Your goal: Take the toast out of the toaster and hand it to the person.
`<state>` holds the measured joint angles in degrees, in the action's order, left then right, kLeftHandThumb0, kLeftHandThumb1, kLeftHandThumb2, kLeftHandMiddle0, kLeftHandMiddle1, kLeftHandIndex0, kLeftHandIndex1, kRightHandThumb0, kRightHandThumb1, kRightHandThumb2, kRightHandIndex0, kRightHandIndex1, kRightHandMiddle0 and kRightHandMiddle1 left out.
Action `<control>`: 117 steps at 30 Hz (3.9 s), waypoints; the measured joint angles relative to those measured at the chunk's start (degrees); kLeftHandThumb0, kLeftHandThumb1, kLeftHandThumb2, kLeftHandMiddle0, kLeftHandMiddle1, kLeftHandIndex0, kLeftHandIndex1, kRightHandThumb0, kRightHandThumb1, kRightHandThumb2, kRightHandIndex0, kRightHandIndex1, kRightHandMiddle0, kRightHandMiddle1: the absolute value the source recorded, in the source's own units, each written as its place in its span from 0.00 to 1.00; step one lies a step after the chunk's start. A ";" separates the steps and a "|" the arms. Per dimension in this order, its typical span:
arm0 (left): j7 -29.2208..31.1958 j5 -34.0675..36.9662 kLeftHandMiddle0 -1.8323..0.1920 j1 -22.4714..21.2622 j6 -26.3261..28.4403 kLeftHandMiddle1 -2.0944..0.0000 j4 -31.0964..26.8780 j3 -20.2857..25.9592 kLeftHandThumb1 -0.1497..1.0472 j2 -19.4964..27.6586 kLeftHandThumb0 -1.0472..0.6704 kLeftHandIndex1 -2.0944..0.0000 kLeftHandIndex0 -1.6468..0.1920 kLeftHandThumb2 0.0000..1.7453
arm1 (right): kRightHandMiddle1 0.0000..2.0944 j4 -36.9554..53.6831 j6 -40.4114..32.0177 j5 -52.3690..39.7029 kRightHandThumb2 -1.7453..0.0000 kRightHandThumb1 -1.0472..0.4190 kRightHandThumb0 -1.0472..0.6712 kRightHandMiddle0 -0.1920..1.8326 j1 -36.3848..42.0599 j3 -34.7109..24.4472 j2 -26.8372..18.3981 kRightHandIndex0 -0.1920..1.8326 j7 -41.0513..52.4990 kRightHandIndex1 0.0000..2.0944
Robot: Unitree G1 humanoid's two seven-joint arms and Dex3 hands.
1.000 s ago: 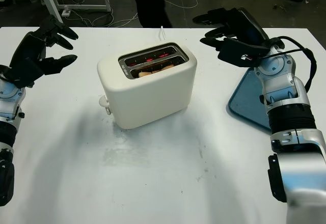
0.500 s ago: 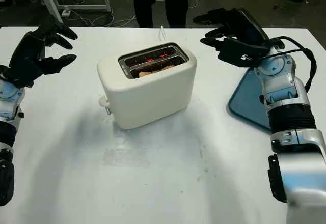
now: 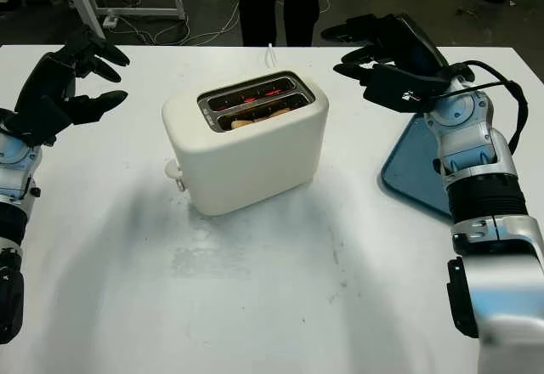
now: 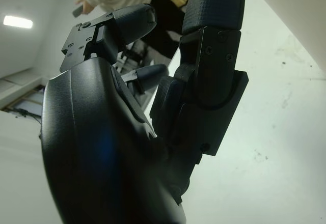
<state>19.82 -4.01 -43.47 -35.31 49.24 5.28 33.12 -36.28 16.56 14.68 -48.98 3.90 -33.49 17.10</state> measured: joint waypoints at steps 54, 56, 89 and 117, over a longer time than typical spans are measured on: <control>-0.32 0.86 0.88 0.00 0.32 0.21 0.00 -0.06 0.89 -0.16 0.00 0.27 0.85 0.16 | 0.00 -0.11 0.86 0.00 0.86 0.09 0.39 0.47 0.00 -0.01 0.00 0.56 0.00 0.00; -0.54 0.79 0.89 0.00 0.32 0.20 -0.01 -0.12 0.89 -0.16 0.00 0.27 0.86 0.17 | 0.00 -0.11 0.85 0.00 0.86 0.09 0.40 0.46 0.00 -0.01 0.00 0.55 0.00 0.00; -0.28 0.92 0.87 0.00 0.42 0.22 0.00 -0.09 0.89 -0.18 0.00 0.29 0.84 0.15 | 0.00 -1.28 0.94 0.01 0.87 0.09 0.39 0.47 0.00 0.00 0.00 0.56 -0.01 0.00; -0.29 0.91 0.87 0.00 0.36 0.22 0.12 -0.08 0.89 -0.18 0.00 0.29 0.84 0.15 | 0.00 -1.75 1.64 0.01 0.87 0.09 0.39 0.47 0.00 -0.01 0.00 0.56 -0.02 0.00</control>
<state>19.53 -3.10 -43.48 -34.95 49.36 5.20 32.95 -38.03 18.19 14.70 -48.99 3.89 -33.50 17.09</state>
